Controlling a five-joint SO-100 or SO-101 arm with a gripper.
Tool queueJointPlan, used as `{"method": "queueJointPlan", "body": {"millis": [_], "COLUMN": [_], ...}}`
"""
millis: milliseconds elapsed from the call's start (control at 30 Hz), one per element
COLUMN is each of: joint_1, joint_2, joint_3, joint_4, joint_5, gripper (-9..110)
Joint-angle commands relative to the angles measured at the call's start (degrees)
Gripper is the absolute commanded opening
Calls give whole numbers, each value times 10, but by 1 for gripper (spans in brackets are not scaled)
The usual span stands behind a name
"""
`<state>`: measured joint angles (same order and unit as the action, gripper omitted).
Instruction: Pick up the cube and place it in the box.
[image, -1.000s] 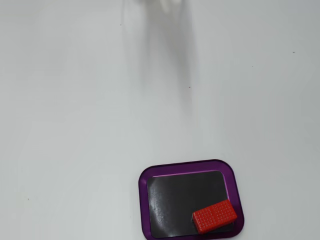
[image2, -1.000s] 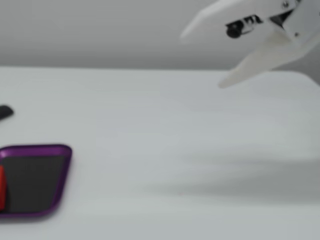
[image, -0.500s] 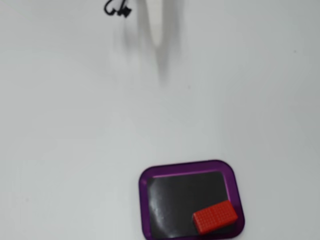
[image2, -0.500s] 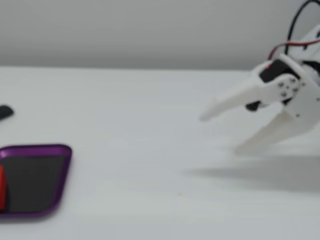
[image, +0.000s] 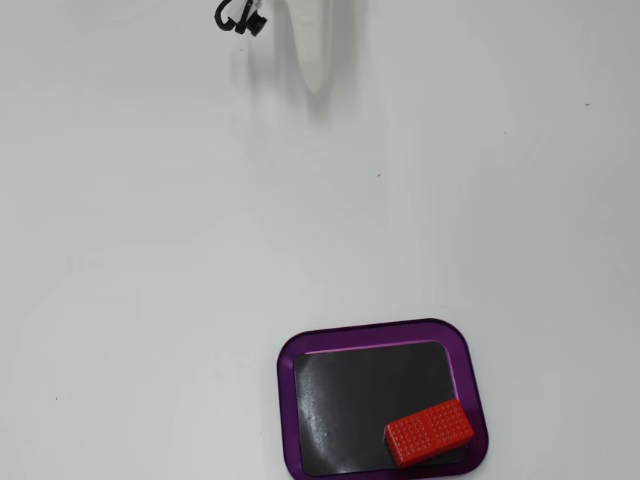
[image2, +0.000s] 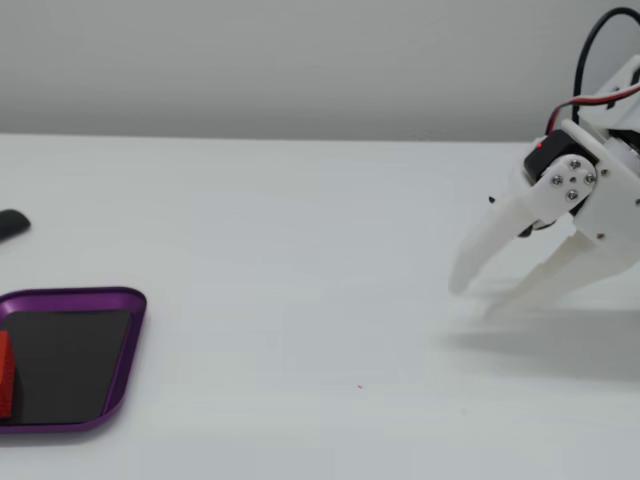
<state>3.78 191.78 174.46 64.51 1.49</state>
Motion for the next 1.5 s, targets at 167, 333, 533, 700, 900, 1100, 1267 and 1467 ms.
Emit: {"method": "queueJointPlan", "body": {"millis": [167, 333, 533, 700, 900, 1100, 1267, 1467], "joint_1": [1, 2, 2, 2, 2, 2, 2, 2], "joint_2": [32, 32, 32, 32, 32, 32, 32, 32], "joint_3": [1, -1, -1, -1, -1, -1, -1, -1], "joint_4": [27, 44, 44, 43, 43, 43, 43, 43], "joint_5": [-13, -15, -10, -14, -14, -14, -14, -14], "gripper": [0, 0, 0, 0, 0, 0, 0, 0]}}
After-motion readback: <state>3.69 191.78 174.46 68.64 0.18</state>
